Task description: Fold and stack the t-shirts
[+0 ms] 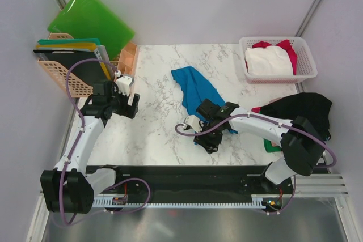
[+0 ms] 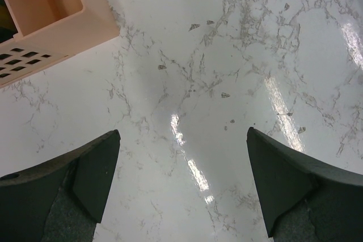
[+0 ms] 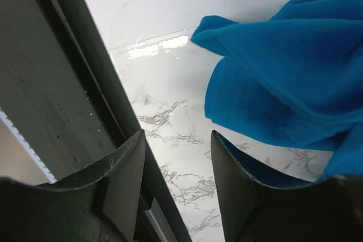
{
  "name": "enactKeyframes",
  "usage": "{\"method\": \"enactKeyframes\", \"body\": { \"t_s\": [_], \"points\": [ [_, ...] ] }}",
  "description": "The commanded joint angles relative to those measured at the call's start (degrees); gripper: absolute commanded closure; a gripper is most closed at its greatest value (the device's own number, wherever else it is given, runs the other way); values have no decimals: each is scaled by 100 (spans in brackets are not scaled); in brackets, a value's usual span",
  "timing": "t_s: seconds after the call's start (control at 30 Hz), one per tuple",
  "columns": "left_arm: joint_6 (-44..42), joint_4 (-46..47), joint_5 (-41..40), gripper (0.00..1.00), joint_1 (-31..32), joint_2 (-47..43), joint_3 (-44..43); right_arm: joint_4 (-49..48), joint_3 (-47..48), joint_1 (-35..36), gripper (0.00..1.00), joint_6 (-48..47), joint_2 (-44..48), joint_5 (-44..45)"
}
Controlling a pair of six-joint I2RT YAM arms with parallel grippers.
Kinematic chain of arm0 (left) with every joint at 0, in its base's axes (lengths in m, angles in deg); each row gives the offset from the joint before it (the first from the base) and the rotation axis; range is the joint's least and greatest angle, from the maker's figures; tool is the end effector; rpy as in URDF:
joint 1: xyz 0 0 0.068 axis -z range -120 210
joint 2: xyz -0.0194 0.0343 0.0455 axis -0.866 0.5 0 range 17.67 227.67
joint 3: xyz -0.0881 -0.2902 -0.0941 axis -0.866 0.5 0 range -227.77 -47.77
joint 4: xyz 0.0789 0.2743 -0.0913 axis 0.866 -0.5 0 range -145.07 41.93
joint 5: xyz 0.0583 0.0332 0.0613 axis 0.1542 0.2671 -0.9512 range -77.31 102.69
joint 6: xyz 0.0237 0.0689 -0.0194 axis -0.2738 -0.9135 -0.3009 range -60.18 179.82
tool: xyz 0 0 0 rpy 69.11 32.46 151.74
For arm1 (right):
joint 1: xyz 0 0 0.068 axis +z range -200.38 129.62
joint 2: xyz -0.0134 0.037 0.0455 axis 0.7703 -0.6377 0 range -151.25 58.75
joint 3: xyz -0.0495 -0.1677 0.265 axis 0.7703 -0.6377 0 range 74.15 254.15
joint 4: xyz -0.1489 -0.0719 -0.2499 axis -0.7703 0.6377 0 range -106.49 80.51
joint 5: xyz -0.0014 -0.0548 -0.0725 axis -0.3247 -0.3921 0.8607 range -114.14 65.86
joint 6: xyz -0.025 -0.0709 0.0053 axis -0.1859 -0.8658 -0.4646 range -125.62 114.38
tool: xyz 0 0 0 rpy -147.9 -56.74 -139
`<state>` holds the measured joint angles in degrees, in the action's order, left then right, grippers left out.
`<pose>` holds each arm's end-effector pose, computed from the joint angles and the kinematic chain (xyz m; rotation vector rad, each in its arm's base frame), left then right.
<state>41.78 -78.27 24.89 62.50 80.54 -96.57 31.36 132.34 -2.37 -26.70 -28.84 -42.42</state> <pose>0.2667 -0.0251 0.2830 0.5171 2.2663 -0.1135 0.1956 0.2473 0.2043 -1.7180 2.4020 0.5390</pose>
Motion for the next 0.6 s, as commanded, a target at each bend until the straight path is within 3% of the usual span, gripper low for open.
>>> {"method": "enactKeyframes", "body": {
  "t_s": [0.0, 0.57],
  "points": [
    [-15, 49, -25, 0, 31, -126, -157, -408, -53, -2, 42, 78, -152, 211],
    [-15, 49, 10, 0, 31, -258, -78, -1050, -133, -11, 39, -71, -487, 641]
  ]
}}
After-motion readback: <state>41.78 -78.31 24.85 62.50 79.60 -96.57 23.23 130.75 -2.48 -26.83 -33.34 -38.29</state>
